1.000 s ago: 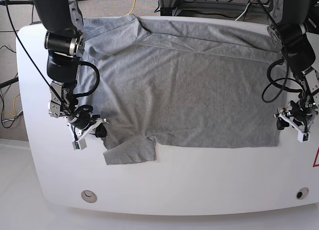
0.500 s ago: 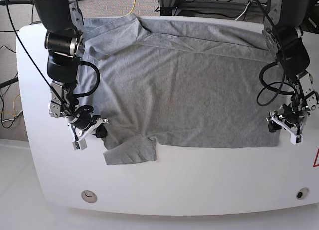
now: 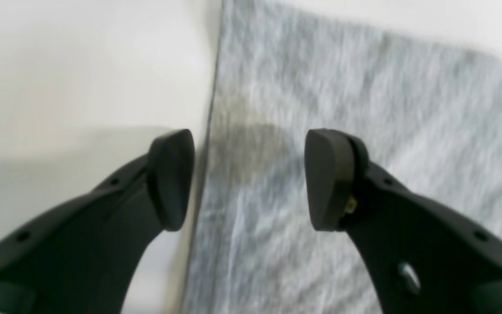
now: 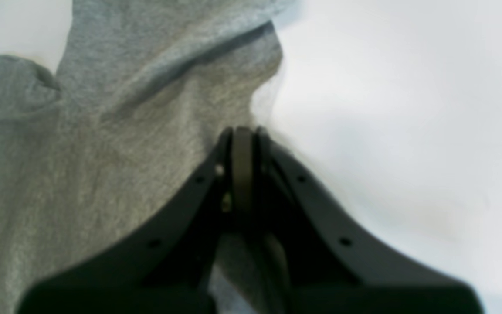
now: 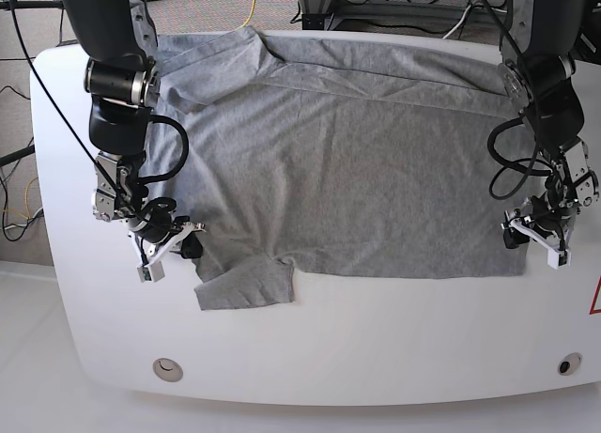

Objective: Fold the T-shirt properly
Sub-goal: 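Close the left gripper on the hem corner beside it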

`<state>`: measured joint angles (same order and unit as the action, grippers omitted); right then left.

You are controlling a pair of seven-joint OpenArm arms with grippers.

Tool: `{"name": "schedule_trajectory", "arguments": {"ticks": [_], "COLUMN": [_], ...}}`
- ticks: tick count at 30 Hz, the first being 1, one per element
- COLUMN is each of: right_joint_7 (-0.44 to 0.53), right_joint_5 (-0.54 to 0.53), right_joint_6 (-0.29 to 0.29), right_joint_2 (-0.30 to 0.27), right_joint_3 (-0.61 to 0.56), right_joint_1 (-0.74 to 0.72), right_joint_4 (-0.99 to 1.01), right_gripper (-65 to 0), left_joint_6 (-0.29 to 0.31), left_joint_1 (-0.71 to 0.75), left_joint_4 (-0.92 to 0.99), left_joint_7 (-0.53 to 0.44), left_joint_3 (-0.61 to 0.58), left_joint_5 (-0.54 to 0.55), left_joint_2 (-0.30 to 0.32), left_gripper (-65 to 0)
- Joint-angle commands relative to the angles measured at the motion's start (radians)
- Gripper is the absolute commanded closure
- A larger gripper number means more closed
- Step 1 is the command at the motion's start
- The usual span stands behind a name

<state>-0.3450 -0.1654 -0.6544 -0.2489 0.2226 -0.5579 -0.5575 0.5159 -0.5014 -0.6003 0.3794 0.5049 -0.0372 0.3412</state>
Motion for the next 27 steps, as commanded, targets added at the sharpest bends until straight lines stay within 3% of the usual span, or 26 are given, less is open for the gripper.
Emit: {"name": "schedule_trajectory", "arguments": {"ticks": [1,27], "right_joint_7": [-0.038,-0.045], "right_joint_5": [0.015,0.020], "right_joint_6": [0.001,0.000], "right_joint_2": [-0.006,-0.007], "right_joint_3": [-0.002,-0.005], "right_joint_1": [-0.014,-0.010], "right_joint_4": [-0.009,-0.013], "right_gripper": [0.0,0.0], "left_joint_6": [0.006,0.005], "left_joint_1": [-0.018,0.034], "left_joint_4": [0.006,-0.021], "left_joint_7": [0.014,-0.014], "left_joint_3": [-0.004,0.007], "left_joint_5": [-0.002,0.003], "left_joint_2": [0.008,-0.017], "left_gripper": [-37.9,-36.2]}}
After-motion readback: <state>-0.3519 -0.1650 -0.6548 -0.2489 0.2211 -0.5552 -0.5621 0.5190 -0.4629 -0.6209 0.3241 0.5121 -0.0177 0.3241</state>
